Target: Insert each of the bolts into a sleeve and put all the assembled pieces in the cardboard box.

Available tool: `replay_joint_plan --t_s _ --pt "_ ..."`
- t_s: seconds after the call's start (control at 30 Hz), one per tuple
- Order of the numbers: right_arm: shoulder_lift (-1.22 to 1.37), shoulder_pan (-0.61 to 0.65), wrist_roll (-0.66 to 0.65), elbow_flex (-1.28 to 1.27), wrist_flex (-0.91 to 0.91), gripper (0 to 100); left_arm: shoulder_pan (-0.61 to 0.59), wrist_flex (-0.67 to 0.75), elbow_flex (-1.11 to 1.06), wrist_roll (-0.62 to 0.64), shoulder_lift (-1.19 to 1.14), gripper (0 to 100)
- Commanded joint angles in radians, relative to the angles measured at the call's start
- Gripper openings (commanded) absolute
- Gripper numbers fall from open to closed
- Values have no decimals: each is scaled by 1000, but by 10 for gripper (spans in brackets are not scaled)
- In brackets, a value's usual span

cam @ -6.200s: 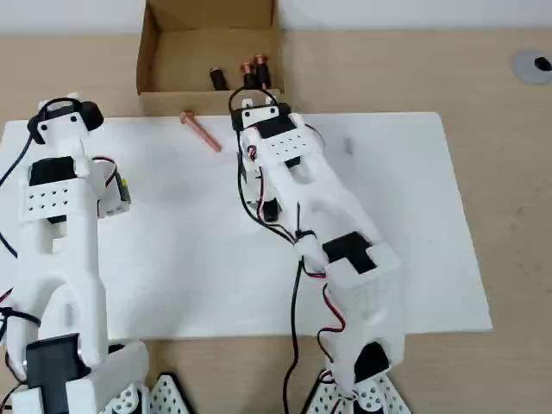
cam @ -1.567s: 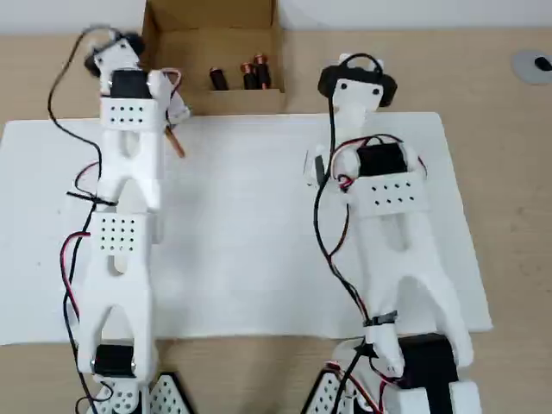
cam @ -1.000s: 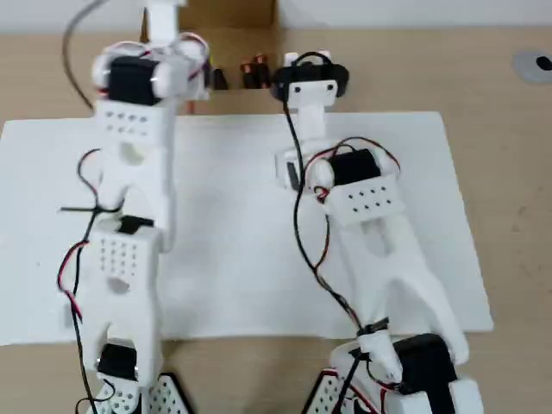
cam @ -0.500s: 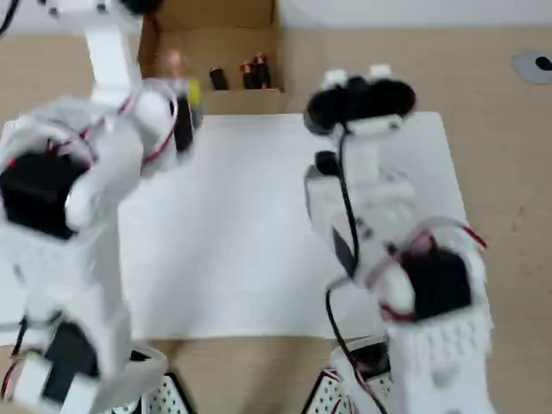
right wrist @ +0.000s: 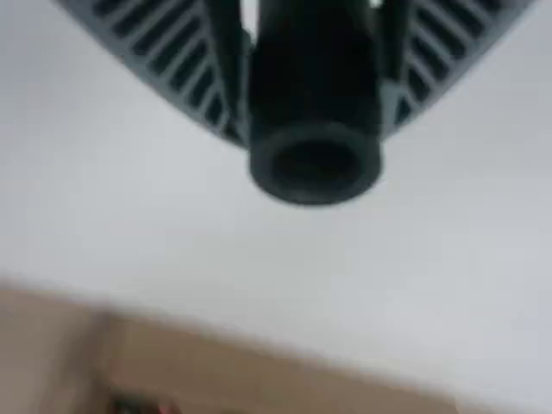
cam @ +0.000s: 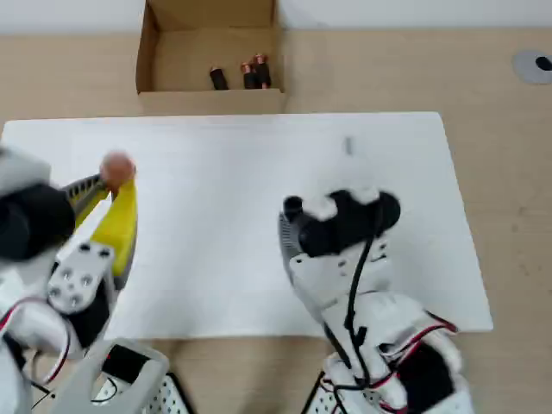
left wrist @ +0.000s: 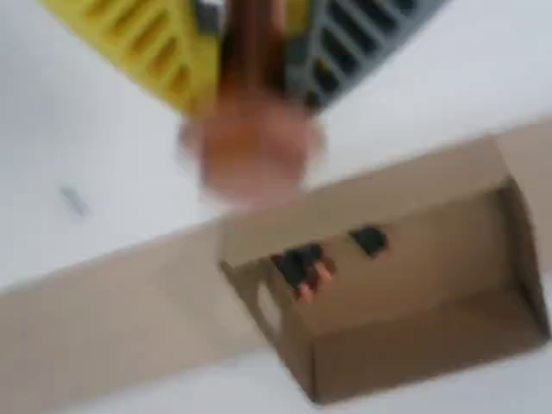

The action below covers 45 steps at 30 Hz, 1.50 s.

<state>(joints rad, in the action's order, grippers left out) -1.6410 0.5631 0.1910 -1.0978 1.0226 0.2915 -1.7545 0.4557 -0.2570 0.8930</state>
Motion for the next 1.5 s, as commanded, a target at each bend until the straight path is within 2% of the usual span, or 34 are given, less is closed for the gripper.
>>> replay_joint_plan --t_s 0.0,0.13,0.23,0.33,0.47,0.6,0.67,0.8,1.0,1.1,1.2,1.3,1.47 --pt "-168 62 -57 -239 -305 9 9 5 0 -61 12 23" --pt "-315 163 -132 -489 -568 9 6 68 -2 -40 12 6" --pt "-332 246 -173 -588 -669 9 5 123 -3 38 19 6" --pt "-326 312 -180 -587 -681 9 5 129 -3 120 21 6" --pt "-326 321 -187 -587 -683 9 8 130 -32 252 21 6" --pt "-323 325 -209 -587 -741 9 8 153 -186 328 42 6" --pt "-321 332 -230 -587 -761 9 8 249 -302 361 97 6" --pt "-326 361 -255 -587 -767 9 3 488 -632 347 326 6" --pt "-326 363 -250 -587 -772 9 3 872 -1168 169 789 5" --pt "-326 363 -250 -587 -772 9 11 1010 -1369 97 946 5" --pt "-326 363 -250 -587 -772 9 14 1048 -1415 97 921 5" --pt "-323 363 -249 -587 -772 9 17 1054 -1421 170 924 5" --pt "-323 360 -249 -588 -772 9 147 1011 -1441 212 926 5"
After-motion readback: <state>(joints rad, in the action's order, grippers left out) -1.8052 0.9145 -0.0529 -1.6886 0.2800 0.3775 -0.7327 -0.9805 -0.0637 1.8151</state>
